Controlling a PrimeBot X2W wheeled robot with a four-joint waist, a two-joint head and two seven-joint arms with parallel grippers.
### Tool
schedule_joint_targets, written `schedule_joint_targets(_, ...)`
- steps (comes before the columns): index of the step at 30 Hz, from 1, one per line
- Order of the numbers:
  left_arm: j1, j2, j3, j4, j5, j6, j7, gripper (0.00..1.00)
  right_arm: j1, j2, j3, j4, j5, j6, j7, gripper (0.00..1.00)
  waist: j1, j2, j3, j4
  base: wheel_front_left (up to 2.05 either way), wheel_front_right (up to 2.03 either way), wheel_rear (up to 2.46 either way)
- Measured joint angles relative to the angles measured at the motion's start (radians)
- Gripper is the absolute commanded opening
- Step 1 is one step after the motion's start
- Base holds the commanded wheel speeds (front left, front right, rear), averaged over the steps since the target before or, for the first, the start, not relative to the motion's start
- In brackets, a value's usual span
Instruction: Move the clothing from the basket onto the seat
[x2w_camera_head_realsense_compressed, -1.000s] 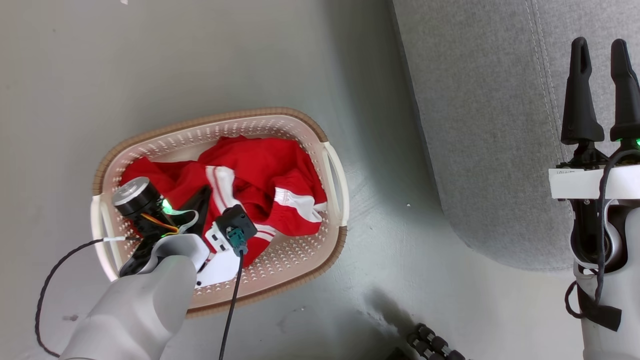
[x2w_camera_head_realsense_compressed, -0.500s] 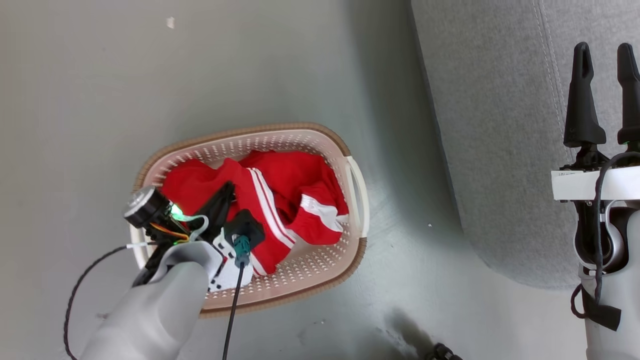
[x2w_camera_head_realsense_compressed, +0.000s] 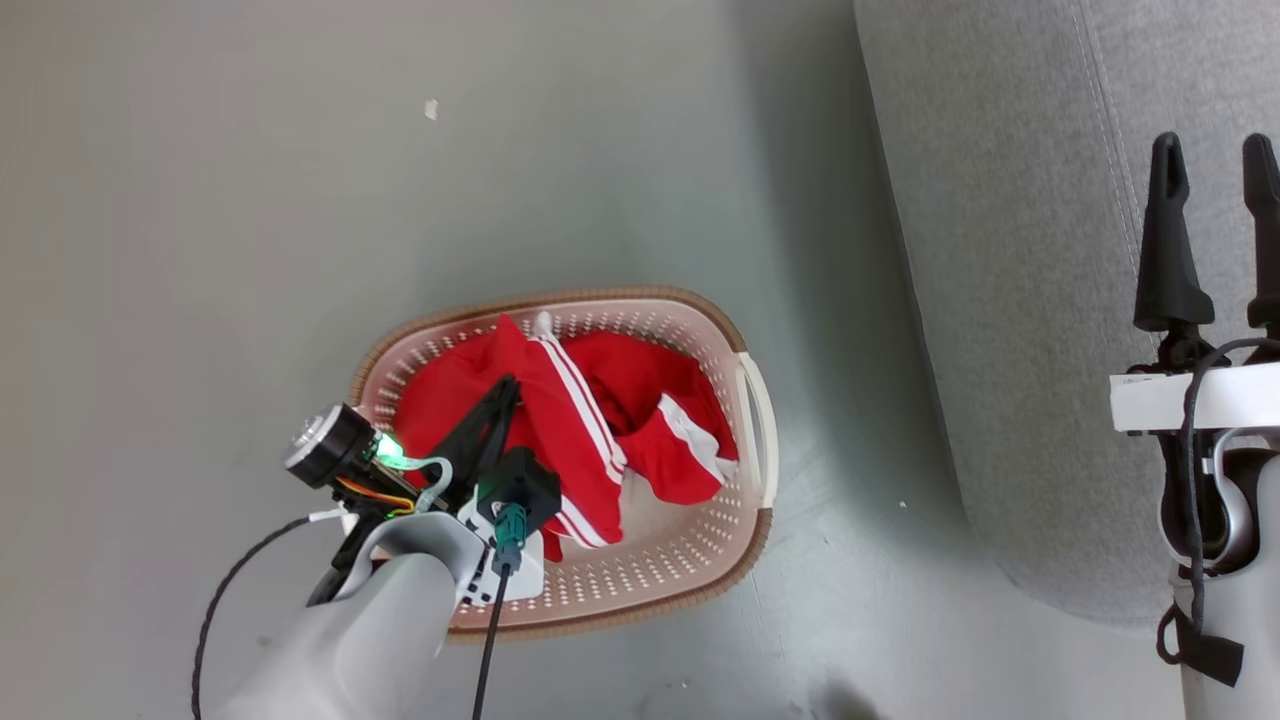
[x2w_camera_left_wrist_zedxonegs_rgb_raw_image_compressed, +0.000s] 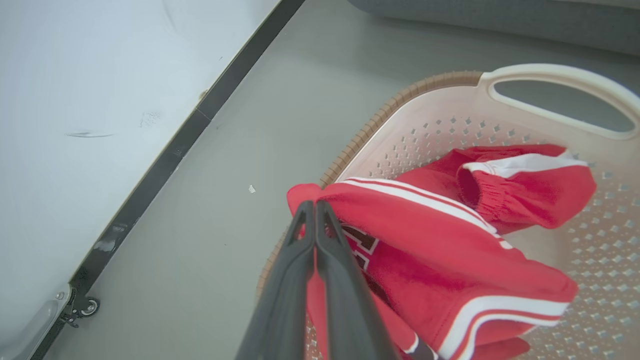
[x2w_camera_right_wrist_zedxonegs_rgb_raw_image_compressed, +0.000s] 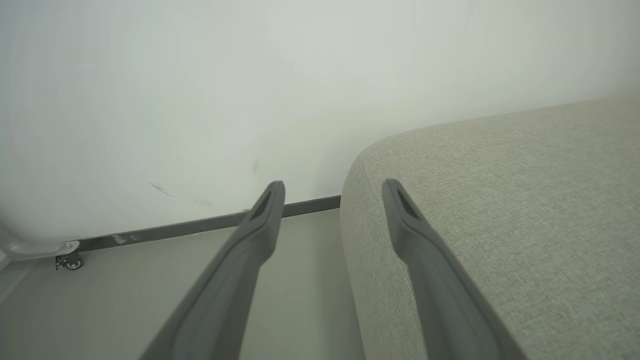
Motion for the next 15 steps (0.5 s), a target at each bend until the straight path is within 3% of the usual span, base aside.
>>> schedule_joint_targets(15,0.092,-0.001,-0.024,-0.209,-0.061,0.017,0.000,0.00,0.067,0.000,-0.050,0.016,-0.042,0.000,0.000,1.00,0.0000,0.0000,-0.133,0.060,0.00,0.00,0.00)
